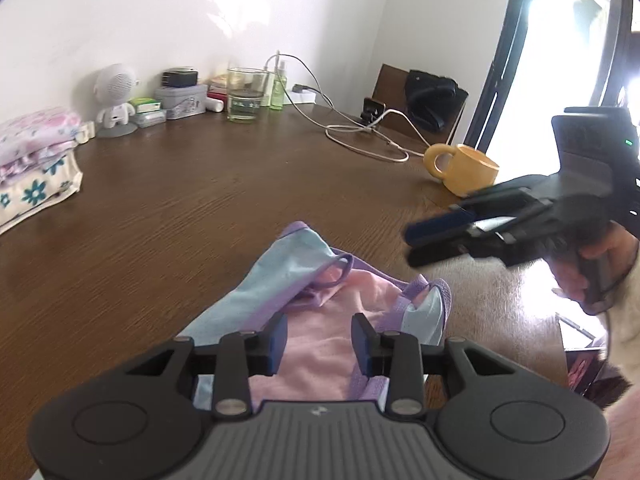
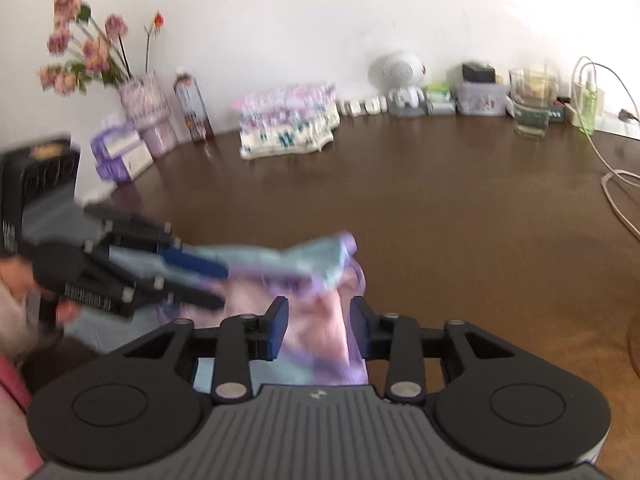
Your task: Fold clothes
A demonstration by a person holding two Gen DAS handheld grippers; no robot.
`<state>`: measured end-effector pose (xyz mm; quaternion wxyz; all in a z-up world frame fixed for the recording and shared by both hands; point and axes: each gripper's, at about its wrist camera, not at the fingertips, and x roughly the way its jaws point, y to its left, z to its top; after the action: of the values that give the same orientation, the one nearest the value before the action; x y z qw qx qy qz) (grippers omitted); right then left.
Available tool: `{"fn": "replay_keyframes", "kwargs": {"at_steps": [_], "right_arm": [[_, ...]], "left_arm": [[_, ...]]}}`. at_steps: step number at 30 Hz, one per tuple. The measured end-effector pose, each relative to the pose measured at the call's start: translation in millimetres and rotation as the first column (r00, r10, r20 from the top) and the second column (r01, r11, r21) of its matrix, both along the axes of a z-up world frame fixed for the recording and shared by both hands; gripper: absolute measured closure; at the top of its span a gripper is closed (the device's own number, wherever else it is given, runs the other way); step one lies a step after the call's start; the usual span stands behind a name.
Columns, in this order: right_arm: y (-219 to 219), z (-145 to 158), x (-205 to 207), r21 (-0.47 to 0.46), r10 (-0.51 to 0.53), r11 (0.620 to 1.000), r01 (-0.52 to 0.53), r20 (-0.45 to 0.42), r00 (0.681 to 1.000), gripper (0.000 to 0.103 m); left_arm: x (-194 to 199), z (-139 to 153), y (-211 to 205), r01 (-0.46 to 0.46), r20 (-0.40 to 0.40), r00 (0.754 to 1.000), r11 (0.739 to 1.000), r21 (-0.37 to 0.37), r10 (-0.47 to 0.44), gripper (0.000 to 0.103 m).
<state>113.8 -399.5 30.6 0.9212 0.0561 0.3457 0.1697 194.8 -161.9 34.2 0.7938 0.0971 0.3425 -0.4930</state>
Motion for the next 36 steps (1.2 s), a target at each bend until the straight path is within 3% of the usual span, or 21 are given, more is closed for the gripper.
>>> {"fn": "replay_keyframes", "kwargs": {"at_steps": [4,8,12,14,16,18,22,28,32,36], "right_arm": [[-1.6,-4.9,-10.3,0.004,-0.006,1.000,0.006,-0.019,1.000,0.069],[-3.1,-9.8,-20.7,0.007,-0.011,1.000,0.011,-0.038,0.999,0.069],[-4.7,-14.8,-31.0,0.011,-0.016,1.000,0.017,-0.057,0.998,0.069],[-4.2,-15.0,-30.9,0.013,-0.019,1.000,0.020,-0.050,0.999,0.087],[-3.5,-14.8,-29.7,0.016,-0.022,1.000,0.023,-0.040,0.999,0.094],[-2.8,-14.7,-28.6,0.019,-0.025,0.999,0.026,-0.029,0.999,0.097],[-3.2,-13.3,-18.9,0.042,-0.042,0.998,0.042,-0.001,0.999,0.097],[-3.9,-20.0,-9.0,0.064,-0.069,0.995,0.070,-0.006,0.998,0.093],[-6.3,-12.6,-15.7,0.048,-0.096,0.994,0.094,0.043,0.994,0.076],[3.7,-14.4,-10.5,-0.005,-0.060,0.998,0.060,0.042,0.997,0.076]], "left_arm": [[-1.5,1.0,-11.6,0.011,-0.025,1.000,1.000,-0.010,-0.011,0.069],[-8.9,1.5,-23.2,0.098,-0.077,0.992,0.994,-0.040,-0.101,0.069],[-14.7,-9.6,-42.0,0.158,-0.116,0.980,0.987,-0.020,-0.159,0.065],[-15.9,-17.9,-51.8,0.169,-0.129,0.977,0.986,0.004,-0.167,0.070],[-16.9,-21.1,-55.2,0.174,-0.133,0.976,0.985,0.004,-0.172,0.100],[-17.9,-16.1,-51.1,0.158,-0.107,0.982,0.987,-0.020,-0.159,0.099],[-13.5,-2.8,-40.0,0.104,-0.068,0.992,0.993,-0.060,-0.108,0.099],[3.5,-10.8,-36.2,0.005,-0.119,0.993,1.000,-0.031,-0.009,0.096],[6.6,-11.9,-31.9,-0.015,-0.117,0.993,1.000,-0.027,0.011,0.095],[5.0,-6.5,-23.2,-0.025,-0.097,0.995,0.999,-0.036,0.021,0.082]]}}
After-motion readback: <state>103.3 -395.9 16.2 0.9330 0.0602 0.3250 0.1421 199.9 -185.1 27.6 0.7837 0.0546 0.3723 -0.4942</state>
